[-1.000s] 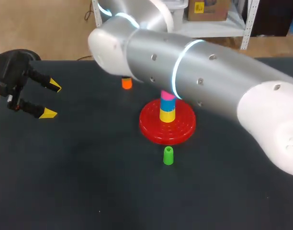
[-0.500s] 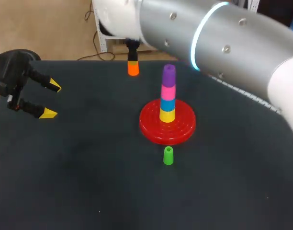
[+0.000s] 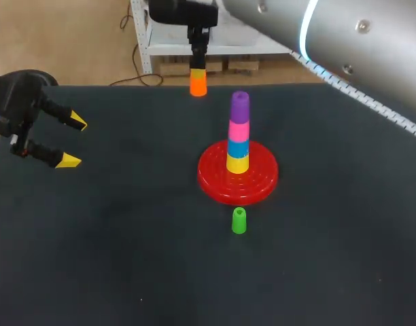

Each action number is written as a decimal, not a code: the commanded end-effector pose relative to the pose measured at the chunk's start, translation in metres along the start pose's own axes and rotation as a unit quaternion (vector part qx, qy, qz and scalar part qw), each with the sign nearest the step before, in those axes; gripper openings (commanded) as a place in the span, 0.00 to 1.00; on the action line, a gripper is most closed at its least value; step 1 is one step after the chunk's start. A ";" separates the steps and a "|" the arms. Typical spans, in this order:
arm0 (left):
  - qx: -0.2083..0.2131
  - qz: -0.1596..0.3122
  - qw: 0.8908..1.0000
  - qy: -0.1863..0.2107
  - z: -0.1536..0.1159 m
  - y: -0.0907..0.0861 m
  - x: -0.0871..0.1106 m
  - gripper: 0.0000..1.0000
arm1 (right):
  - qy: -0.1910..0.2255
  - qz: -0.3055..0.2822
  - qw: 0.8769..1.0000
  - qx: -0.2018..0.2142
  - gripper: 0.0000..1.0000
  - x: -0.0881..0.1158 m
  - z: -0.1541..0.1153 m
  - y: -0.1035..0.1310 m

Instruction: Pick up and stack the cylinders on the red base in this order: pink,purple,orange,green

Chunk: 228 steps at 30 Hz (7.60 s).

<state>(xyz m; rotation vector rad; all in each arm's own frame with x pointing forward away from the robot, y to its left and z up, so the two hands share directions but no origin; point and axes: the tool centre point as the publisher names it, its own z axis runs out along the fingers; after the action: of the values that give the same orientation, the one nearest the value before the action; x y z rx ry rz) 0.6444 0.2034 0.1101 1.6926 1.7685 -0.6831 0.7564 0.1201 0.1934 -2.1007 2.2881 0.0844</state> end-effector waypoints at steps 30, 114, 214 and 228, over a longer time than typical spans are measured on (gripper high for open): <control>-0.002 0.001 1.000 -0.001 0.000 -0.001 0.001 1.00 | -0.011 0.063 0.996 0.064 0.00 0.057 -0.058 0.051; -0.002 0.001 1.000 -0.001 0.000 -0.001 0.001 1.00 | 0.013 0.084 0.996 0.023 0.00 0.075 -0.045 0.066; -0.002 0.001 1.000 -0.001 0.000 -0.001 0.001 1.00 | -0.003 0.098 0.994 -0.045 1.00 0.072 0.112 0.242; -0.002 0.001 1.000 -0.001 0.000 -0.001 0.001 1.00 | -0.021 0.140 0.989 -0.048 1.00 0.087 0.137 0.251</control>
<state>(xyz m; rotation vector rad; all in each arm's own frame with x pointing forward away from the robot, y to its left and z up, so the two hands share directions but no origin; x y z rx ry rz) 0.6444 0.2034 0.1101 1.6926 1.7685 -0.6830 0.5023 0.0688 0.0551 -1.7975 2.6020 0.2494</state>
